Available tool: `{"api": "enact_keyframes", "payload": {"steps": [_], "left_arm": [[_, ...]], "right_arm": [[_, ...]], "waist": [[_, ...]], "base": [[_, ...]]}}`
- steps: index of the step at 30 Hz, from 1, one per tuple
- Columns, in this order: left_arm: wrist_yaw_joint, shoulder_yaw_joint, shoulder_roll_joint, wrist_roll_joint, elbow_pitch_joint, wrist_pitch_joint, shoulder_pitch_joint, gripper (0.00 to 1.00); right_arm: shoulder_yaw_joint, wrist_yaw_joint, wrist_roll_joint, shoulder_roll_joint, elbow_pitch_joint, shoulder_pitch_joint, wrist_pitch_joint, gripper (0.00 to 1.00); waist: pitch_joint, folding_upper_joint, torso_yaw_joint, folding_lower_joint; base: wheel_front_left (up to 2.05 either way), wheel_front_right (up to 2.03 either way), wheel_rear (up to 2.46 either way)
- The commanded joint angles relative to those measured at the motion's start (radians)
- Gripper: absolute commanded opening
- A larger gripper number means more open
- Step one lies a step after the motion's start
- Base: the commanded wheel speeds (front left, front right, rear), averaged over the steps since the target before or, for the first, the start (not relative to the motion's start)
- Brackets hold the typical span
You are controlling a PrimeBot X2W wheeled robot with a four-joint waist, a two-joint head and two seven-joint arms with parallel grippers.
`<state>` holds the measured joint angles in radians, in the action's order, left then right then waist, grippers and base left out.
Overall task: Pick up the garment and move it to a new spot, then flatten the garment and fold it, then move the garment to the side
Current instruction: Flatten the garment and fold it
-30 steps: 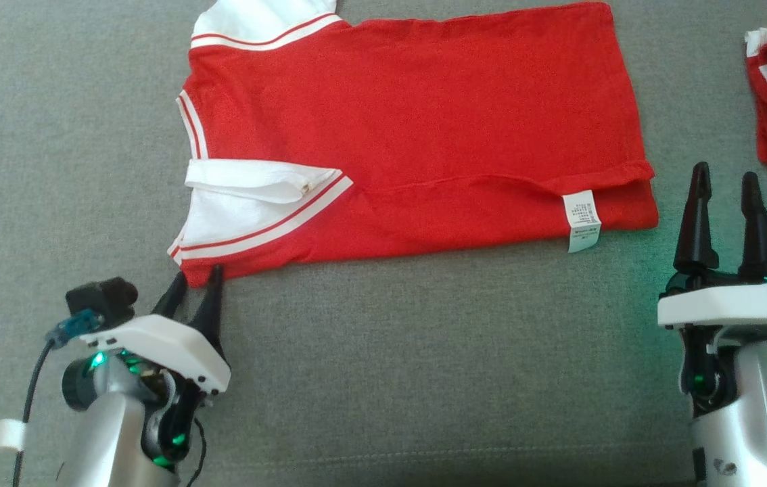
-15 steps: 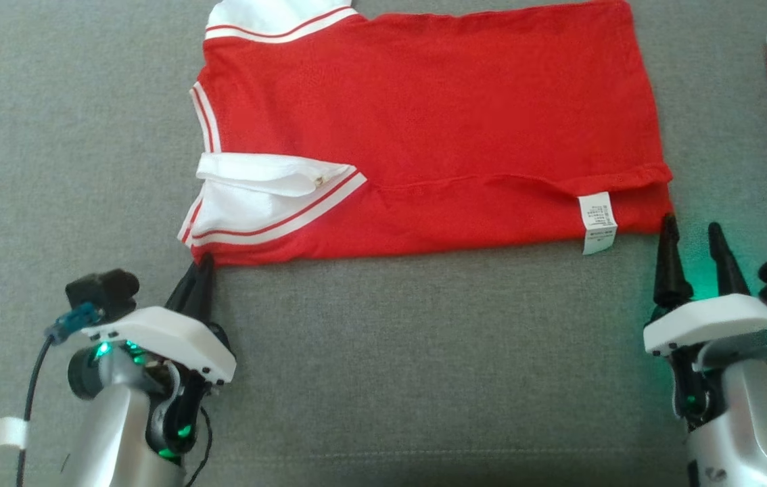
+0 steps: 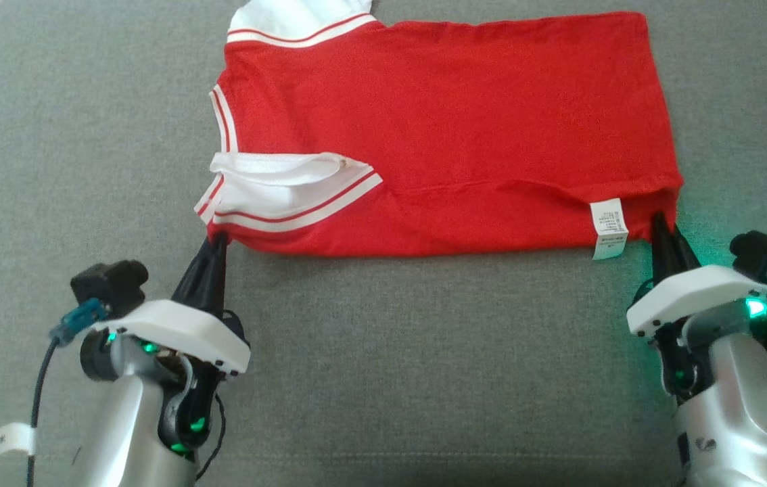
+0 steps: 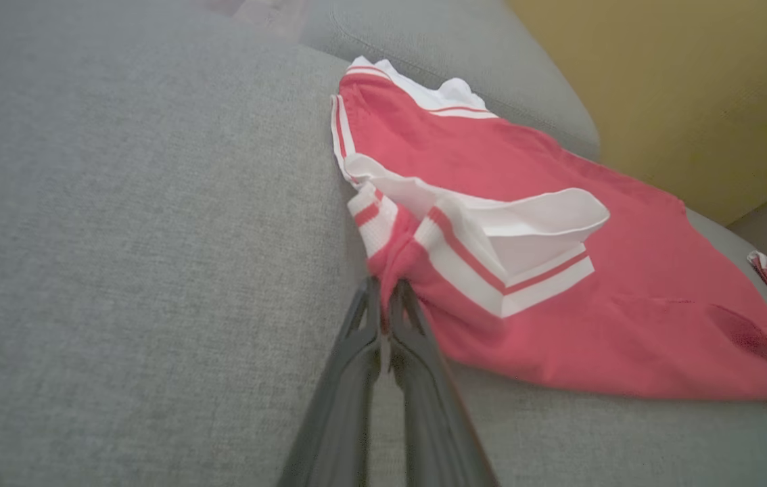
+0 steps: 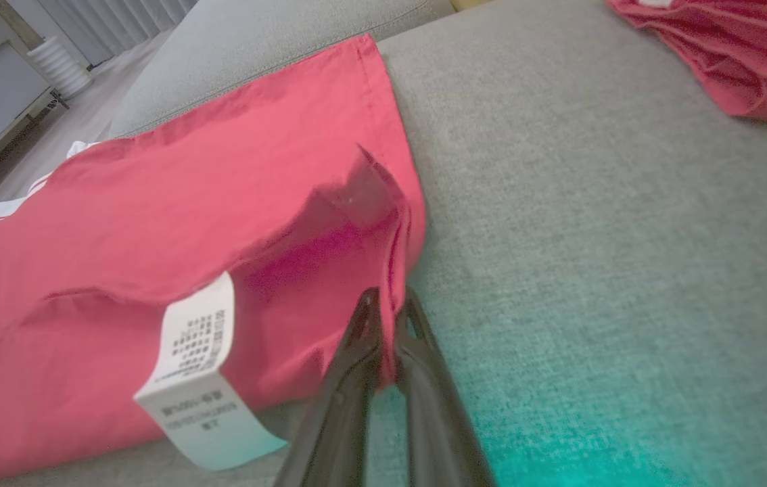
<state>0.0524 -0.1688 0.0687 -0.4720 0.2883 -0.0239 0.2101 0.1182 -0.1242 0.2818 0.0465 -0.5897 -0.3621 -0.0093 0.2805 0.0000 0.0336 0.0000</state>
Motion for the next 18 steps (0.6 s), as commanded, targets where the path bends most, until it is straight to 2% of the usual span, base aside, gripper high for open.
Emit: {"api": "enact_keyframes", "payload": {"steps": [1,10,18], "left_arm": [[0.001,0.032,0.016,-0.003,-0.045,-0.016,0.040,0.00],[0.005,0.028,0.047,0.006,-0.131,-0.016,0.058,0.00],[0.007,-0.004,0.075,0.002,-0.261,0.037,-0.080,0.00]], "right_arm": [[-0.025,-0.007,0.011,0.004,0.046,-0.028,0.010,0.00],[0.026,-0.007,-0.009,0.004,0.193,-0.025,0.133,0.00],[0.036,-0.007,0.021,0.004,0.368,0.122,0.271,0.00]], "waist": [[-0.010,0.0000,-0.002,0.0000],[-0.062,0.0000,-0.007,0.0000],[-0.098,0.0000,-0.003,0.0000]], "base": [[0.00,0.00,0.00],[0.00,0.00,0.00],[0.00,0.00,0.00]]}}
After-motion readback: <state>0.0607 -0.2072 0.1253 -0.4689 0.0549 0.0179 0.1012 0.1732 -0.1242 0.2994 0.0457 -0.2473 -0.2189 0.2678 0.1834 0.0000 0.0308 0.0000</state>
